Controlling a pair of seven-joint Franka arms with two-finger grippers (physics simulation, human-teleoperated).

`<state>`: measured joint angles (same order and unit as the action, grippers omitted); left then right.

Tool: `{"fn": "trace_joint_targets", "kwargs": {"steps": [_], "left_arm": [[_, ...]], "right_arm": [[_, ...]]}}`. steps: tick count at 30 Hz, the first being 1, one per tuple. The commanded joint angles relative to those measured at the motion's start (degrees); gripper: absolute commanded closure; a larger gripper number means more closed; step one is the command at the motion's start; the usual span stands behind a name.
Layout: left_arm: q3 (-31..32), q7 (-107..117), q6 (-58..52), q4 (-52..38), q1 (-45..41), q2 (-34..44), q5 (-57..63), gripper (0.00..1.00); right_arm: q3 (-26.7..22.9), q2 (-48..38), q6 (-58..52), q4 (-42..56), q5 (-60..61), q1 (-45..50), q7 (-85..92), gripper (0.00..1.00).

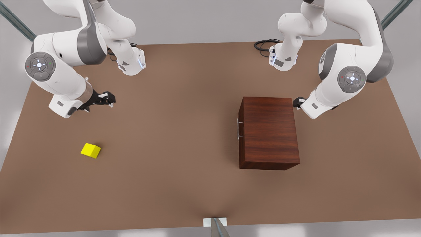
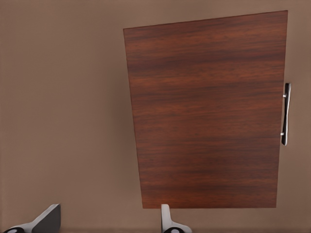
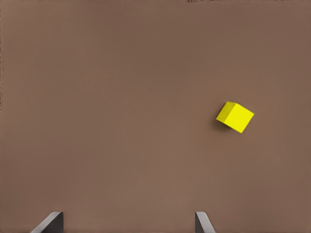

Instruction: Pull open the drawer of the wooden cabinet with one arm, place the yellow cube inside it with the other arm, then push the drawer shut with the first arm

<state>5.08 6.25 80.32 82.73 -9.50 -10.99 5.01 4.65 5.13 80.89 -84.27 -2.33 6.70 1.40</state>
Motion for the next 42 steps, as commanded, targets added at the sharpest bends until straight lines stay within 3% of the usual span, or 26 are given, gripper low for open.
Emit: {"fn": "trace_joint_targets", "kwargs": {"steps": [1,3,6,8,13,18,25,30,34,42], "left_arm": [[0.01,-0.01,-0.07,-0.02,0.01,0.0,0.0,0.0],[0.1,0.43,-0.07,-0.02,-0.43,-0.26,-0.09,0.0],[2.3,6.31,1.86,-1.16,-9.13,-5.7,0.88,0.0],[2.65,18.69,1.86,-7.92,-18.09,-12.91,5.71,0.0],[2.3,40.24,2.12,-26.2,-29.17,-28.38,9.84,0.0],[1.95,51.4,5.29,-27.79,-30.05,-33.66,11.16,0.0],[0.37,58.88,4.06,-27.71,-30.58,-36.12,11.25,0.0],[-0.16,58.61,4.76,-27.62,-30.58,-36.91,11.25,0.0],[-0.07,58.44,6.78,-27.62,-30.58,-38.4,11.51,0.0],[-0.07,57.38,7.13,-27.18,-30.23,-39.46,11.42,0.0]], "right_arm": [[0.01,-0.12,0.58,-0.1,-0.05,-0.19,1.14,0.0],[0.01,-0.03,0.67,-0.01,-0.05,-0.19,1.23,0.0],[-0.43,2.25,0.67,0.78,-1.36,-0.63,1.32,0.0],[-0.95,5.59,0.58,3.32,-1.8,-2.83,1.32,0.0],[-2.18,13.23,4.62,4.82,-4.26,-8.72,1.15,0.0],[-3.41,23.69,13.24,7.81,-5.14,-13.02,1.23,0.0],[-3.5,31.43,20.62,7.46,-5.5,-16.8,1.32,0.0],[-3.33,30.47,25.19,2.98,-1.89,-19.97,1.23,0.0],[-3.41,25.37,36.53,-8.19,-1.98,-20.32,1.23,0.0],[-3.33,28.18,38.81,-9.42,-1.98,-21.11,0.71,0.0]]}}
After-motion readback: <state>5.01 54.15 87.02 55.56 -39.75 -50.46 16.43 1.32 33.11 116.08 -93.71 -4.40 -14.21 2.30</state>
